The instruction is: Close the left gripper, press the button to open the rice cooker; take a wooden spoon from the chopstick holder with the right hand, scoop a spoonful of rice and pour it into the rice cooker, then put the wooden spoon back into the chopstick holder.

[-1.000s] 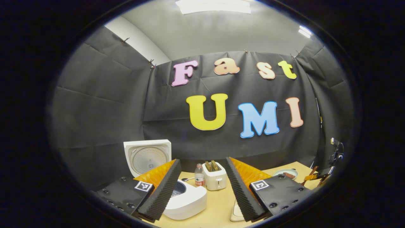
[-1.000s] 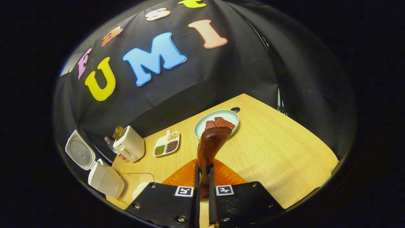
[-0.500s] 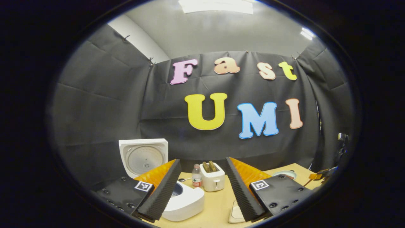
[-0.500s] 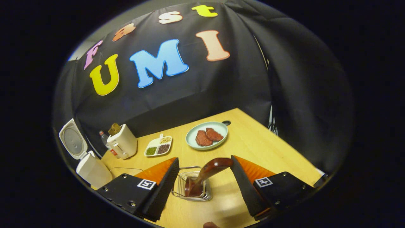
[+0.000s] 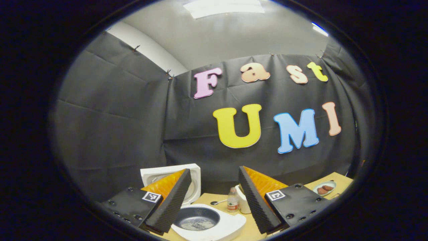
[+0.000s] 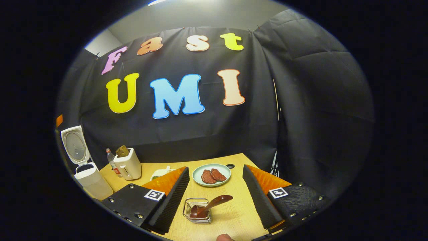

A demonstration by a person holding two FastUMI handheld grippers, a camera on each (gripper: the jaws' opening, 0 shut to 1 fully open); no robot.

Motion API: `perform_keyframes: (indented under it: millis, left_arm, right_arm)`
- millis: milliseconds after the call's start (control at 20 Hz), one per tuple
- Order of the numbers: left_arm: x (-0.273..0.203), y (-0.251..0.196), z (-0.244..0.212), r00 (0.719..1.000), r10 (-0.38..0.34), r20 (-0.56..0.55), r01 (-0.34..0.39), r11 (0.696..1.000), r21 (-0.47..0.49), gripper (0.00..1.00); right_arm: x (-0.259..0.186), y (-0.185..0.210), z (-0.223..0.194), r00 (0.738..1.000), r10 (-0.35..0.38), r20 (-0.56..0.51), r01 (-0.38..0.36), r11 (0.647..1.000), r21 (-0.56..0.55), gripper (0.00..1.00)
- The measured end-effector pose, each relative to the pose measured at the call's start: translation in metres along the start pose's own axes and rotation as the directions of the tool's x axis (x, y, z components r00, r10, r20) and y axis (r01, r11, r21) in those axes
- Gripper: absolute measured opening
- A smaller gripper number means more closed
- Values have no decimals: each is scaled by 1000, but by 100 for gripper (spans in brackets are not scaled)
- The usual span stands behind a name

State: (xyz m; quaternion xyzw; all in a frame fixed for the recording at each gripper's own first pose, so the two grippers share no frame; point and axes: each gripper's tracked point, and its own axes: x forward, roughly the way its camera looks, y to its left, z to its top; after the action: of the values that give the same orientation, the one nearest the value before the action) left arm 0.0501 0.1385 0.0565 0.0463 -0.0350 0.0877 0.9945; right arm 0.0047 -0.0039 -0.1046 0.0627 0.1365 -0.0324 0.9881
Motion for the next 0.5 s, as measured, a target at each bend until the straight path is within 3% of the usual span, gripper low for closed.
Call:
perform_keyframes:
  millis: [250, 500]
  left_arm:
    - [63, 47, -3, 995, 99, -10, -99, 994, 53, 98]
    - [118, 75, -12, 991, 134, -31, -131, 988, 81, 98]
  right_arm:
    - [-8, 18, 10, 1000, 3, 27, -1, 999, -53, 98]
    - [-13, 39, 4, 1000, 9, 10, -8, 997, -72, 98]
